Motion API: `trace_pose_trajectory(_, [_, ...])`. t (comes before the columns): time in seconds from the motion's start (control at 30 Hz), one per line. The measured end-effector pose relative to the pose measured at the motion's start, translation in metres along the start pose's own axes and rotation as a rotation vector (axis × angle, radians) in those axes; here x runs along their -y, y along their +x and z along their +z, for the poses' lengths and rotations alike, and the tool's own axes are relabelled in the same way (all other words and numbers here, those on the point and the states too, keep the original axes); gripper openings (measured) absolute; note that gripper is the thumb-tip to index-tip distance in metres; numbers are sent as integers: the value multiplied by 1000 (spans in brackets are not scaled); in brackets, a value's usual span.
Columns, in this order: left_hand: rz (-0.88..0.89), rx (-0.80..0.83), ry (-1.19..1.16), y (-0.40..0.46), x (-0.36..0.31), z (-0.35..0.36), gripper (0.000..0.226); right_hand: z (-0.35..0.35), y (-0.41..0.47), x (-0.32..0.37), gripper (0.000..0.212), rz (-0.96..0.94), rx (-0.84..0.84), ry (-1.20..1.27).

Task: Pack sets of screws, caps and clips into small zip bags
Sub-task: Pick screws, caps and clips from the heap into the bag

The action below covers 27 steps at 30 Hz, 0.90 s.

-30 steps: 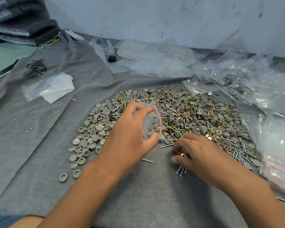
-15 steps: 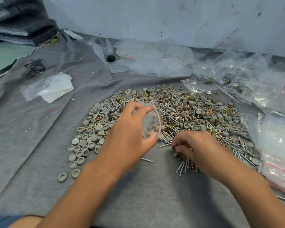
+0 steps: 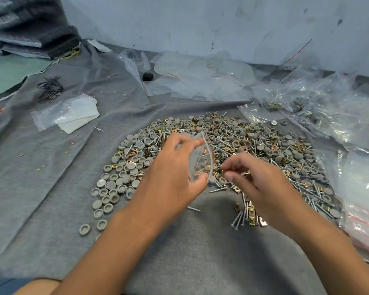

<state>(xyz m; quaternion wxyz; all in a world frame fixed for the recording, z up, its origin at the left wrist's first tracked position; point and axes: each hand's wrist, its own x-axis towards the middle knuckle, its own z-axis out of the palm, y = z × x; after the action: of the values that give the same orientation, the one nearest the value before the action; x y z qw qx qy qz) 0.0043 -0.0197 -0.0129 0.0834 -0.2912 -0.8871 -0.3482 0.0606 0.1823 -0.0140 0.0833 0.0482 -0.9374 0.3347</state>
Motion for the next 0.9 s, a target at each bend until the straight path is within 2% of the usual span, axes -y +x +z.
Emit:
trace_pose_trajectory(0.07, [5, -1, 4, 0, -1, 1, 67, 3, 2, 15, 7, -151, -197, 87])
trace_pose_trajectory(0.13, [10, 0, -10, 0, -2, 1, 66, 10, 5, 27, 11, -266, -313, 70])
trace_pose_trajectory(0.27, [14, -10, -56, 1, -2, 1, 62, 22, 13, 34, 13, -300, -385, -34])
trace_pose_trajectory(0.47, [18, -13, -13, 1, 0, 0, 64, 16, 16, 34, 12, -364, -563, -62])
trace_pose_trajectory(0.6, [25, -18, -40, 1, -1, 1, 62, 20, 16, 32, 18, -272, -435, -71])
trace_pose_trajectory(0.7, [11, -23, -22, 1, 0, -1, 63, 5, 12, 21, 10, -177, -367, -12])
trace_pose_trajectory(0.77, [12, -23, -13, 1, 1, -1, 63, -7, 8, 8, 3, 6, -152, -138])
trace_pose_trajectory(0.83, [15, -16, -6, 0, 0, 0, 63, -9, 0, -6, 11, 178, 128, -311])
trace_pose_trajectory(0.9, [17, -12, 11, 0, 0, 1, 64, -5, -6, -14, 25, 242, 280, -413])
